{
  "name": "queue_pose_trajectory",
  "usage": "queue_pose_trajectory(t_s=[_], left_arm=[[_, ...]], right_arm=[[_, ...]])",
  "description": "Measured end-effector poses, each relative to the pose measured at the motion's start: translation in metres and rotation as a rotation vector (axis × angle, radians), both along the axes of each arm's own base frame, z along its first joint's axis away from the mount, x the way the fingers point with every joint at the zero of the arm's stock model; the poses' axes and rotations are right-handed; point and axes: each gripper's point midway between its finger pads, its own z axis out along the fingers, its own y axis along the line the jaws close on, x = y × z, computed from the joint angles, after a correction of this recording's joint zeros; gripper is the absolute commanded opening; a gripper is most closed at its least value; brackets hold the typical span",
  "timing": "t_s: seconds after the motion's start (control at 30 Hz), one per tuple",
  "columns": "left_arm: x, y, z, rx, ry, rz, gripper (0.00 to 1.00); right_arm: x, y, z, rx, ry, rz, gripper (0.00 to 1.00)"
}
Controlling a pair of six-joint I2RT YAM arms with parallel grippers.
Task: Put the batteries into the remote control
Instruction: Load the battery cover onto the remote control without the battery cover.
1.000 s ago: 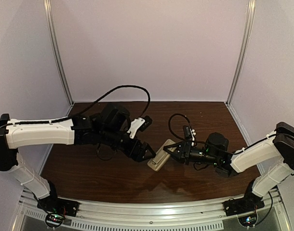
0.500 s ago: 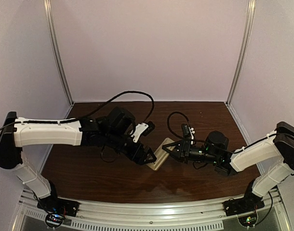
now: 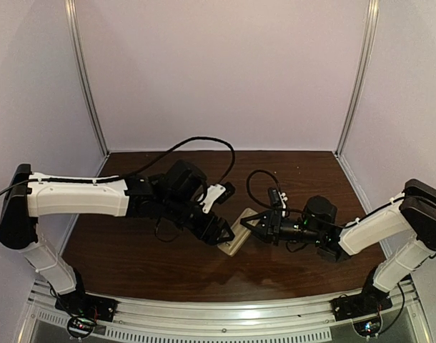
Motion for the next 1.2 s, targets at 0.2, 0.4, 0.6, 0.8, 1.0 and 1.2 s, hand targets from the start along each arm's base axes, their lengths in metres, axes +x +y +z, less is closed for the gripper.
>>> queue_pose_trajectory(t_s=[0.2,0.4,0.6,0.8,1.0,1.2], left_arm=[[0.0,-0.002,0.0,0.002,-0.016,-0.006,0.68],[-0.007,-0.003,-0.002,0.01,-0.03,-0.027,0.68],[-0.008,-0.003,-0.004,0.018,-0.041,-0.026,0.69],[-0.005,-0.003,-0.003,0.027,-0.062,-0.013,0.87],[0.0,0.007,0.026,-0.008,-0.139,0.019,0.96],[0.0,0.003,0.053,-0.083,-0.19,0.015,0.97]], right_arm=[[0.003,-0.004,0.0,-0.003,0.006,-0.002,0.0],[0.007,-0.011,0.002,-0.015,0.008,-0.01,0.0],[0.006,-0.011,0.0,-0.022,0.011,0.002,0.0],[0.005,-0.014,0.0,-0.052,0.0,0.001,0.0],[0.011,-0.014,0.028,-0.074,-0.083,-0.021,0.0],[0.019,-0.017,0.041,-0.117,-0.131,-0.063,0.0]])
